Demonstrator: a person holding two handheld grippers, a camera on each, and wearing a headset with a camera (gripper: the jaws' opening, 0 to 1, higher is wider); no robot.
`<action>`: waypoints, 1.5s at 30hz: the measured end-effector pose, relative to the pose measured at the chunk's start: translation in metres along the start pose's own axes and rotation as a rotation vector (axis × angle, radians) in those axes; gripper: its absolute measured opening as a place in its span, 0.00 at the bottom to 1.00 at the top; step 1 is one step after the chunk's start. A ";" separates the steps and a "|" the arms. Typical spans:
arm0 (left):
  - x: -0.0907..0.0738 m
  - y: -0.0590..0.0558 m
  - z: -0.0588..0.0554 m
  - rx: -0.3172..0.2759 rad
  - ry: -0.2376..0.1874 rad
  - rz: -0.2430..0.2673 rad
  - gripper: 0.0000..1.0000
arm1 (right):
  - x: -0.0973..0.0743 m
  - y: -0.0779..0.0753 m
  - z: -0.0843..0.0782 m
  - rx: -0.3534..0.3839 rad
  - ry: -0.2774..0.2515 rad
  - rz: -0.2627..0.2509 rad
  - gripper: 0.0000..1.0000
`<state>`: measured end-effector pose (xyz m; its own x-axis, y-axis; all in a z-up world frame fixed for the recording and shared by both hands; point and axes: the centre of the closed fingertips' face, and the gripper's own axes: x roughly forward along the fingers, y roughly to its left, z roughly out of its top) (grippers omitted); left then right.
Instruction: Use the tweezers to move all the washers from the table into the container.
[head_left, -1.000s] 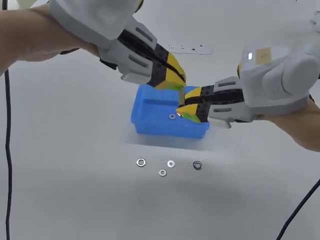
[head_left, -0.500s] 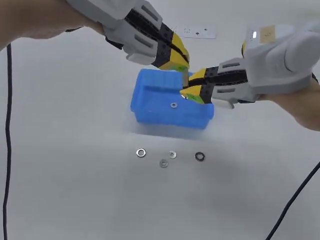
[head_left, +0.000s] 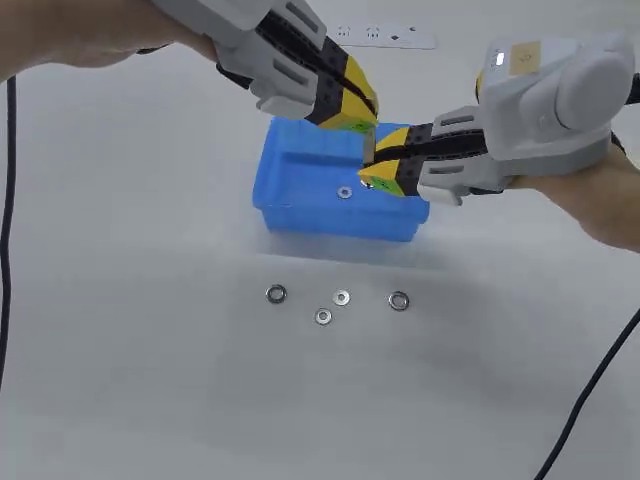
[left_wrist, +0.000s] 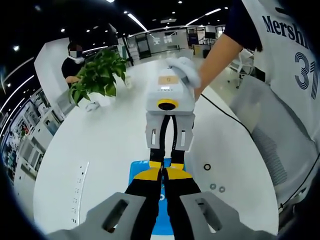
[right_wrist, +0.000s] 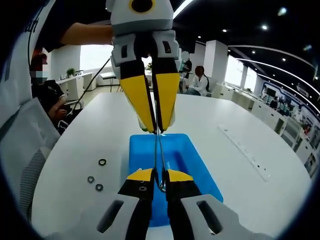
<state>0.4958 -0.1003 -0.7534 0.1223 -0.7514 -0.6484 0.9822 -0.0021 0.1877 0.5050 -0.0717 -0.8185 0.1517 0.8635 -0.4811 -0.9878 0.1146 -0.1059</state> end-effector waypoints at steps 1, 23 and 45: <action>0.001 0.001 -0.002 -0.005 0.002 -0.002 0.06 | 0.001 0.000 -0.001 0.003 0.002 0.002 0.09; 0.014 0.004 -0.027 -0.059 0.029 -0.008 0.06 | 0.019 -0.002 -0.022 0.028 0.041 0.027 0.09; 0.007 -0.002 -0.013 -0.032 0.027 -0.015 0.06 | 0.011 -0.001 -0.009 0.020 0.036 0.013 0.11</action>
<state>0.4965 -0.0967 -0.7678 0.1105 -0.7334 -0.6708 0.9880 0.0079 0.1542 0.5079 -0.0673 -0.8317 0.1400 0.8467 -0.5134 -0.9901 0.1136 -0.0827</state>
